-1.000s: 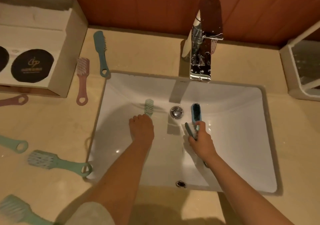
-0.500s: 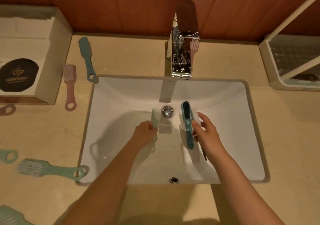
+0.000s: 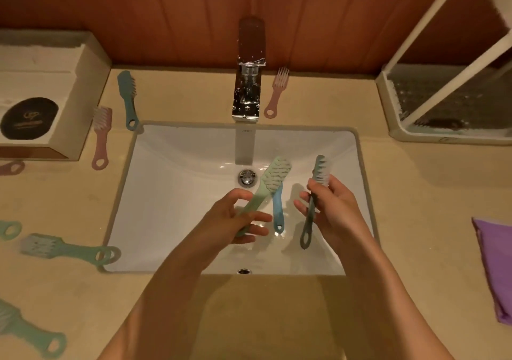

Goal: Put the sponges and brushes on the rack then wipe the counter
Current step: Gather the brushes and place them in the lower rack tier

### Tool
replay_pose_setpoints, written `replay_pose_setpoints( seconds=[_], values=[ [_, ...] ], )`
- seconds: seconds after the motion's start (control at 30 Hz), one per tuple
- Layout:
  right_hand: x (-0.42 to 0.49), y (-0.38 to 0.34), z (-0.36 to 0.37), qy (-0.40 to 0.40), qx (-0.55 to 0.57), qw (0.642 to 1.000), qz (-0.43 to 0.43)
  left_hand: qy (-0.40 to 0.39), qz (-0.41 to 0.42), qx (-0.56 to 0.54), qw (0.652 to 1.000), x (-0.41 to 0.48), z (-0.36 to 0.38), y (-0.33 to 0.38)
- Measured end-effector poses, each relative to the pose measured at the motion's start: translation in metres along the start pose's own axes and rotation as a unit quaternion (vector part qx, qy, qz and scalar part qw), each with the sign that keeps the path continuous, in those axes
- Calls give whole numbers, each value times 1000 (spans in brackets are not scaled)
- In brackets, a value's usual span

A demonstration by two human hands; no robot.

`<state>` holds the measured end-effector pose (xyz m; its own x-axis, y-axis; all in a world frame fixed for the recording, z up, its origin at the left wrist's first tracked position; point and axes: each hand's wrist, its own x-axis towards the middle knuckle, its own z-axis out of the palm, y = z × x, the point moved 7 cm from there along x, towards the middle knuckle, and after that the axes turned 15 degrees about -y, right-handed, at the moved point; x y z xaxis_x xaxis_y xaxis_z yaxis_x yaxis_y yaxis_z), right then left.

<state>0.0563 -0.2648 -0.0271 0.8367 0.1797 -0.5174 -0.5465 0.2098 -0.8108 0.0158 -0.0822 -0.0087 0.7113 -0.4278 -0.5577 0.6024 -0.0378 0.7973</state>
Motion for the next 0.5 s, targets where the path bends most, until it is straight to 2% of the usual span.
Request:
replay_pose_setpoints(
  seconds=[0.13, 0.2, 0.37, 0.5],
  values=[
    [-12, -17, -24, -7, -83, 996, -26, 42, -2, 24, 999, 4, 28, 12],
    [-20, -23, -43, -7, -89, 996, -30, 34, 4, 25, 999, 10, 47, 19],
    [-35, -48, -99, 20, -90, 995, -35, -45, 29, 93, 994, 35, 99, 39],
    [-39, -78, -128, -1, -53, 996, -72, 1, 39, 115, 993, 60, 119, 62]
  ],
)
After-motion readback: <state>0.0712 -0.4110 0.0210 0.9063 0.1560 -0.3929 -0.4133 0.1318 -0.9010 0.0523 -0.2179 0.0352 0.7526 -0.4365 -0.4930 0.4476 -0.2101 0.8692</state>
